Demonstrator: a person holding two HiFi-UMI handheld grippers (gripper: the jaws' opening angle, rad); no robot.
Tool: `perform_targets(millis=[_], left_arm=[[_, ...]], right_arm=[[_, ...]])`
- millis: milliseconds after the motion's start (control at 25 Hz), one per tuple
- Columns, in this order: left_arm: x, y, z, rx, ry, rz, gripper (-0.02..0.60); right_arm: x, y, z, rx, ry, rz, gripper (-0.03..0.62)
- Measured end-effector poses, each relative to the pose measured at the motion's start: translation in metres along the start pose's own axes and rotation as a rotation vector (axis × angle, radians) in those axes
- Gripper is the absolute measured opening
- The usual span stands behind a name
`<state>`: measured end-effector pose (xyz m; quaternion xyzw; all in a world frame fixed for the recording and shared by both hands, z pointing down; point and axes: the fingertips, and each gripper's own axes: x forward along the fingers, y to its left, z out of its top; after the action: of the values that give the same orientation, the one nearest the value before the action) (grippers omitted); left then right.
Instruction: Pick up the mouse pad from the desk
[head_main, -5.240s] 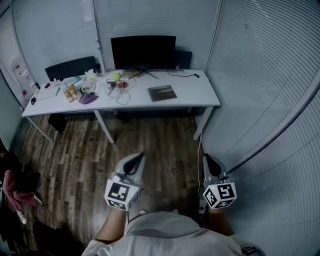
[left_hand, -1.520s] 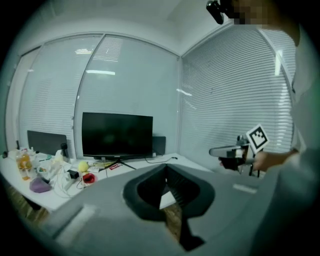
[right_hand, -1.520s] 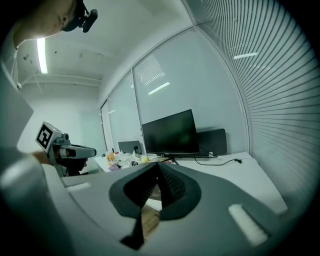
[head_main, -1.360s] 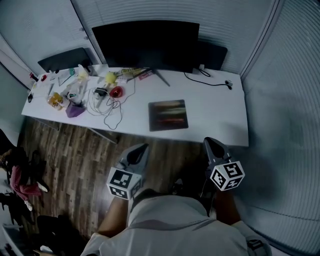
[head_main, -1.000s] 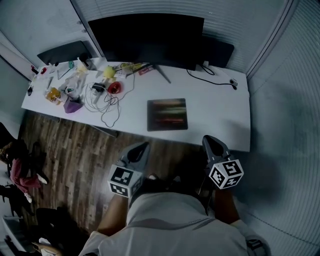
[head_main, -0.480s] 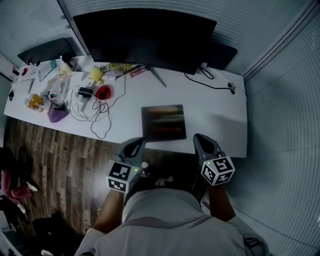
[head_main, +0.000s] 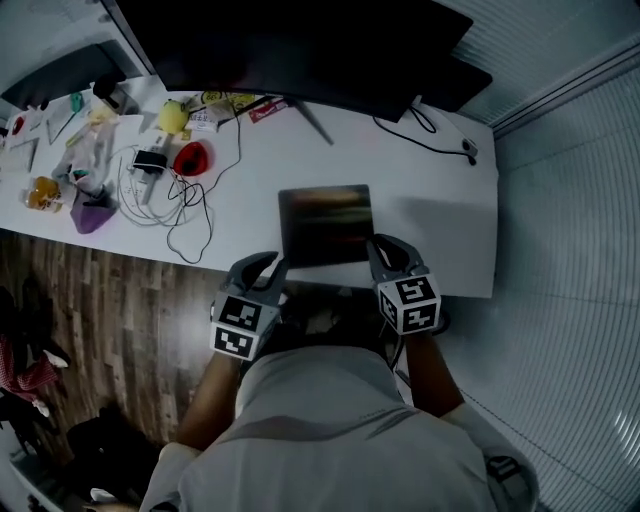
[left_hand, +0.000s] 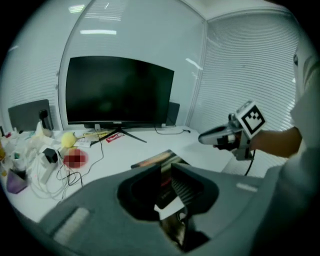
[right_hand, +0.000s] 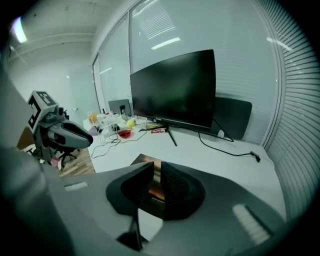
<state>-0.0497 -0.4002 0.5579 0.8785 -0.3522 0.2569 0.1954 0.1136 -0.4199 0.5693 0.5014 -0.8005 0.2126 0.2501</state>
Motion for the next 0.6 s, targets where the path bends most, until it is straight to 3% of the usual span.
perform_targets(millis=[200,440,600], left_arm=[[0.044,-0.008,-0.037,-0.046,0.149,-0.003,0.121],[0.092,-0.010,-0.092,-0.108,0.304,0.024,0.170],[0.112,-0.003,-0.119,-0.069,0.414,0.070,0.251]], right_arm=[[0.034,-0.015,-0.030,-0.017,0.131,0.057,0.150],[0.063,-0.034,-0.101,-0.039,0.344,0.109,0.249],[0.076,-0.034,-0.135,-0.043,0.438,0.146,0.313]])
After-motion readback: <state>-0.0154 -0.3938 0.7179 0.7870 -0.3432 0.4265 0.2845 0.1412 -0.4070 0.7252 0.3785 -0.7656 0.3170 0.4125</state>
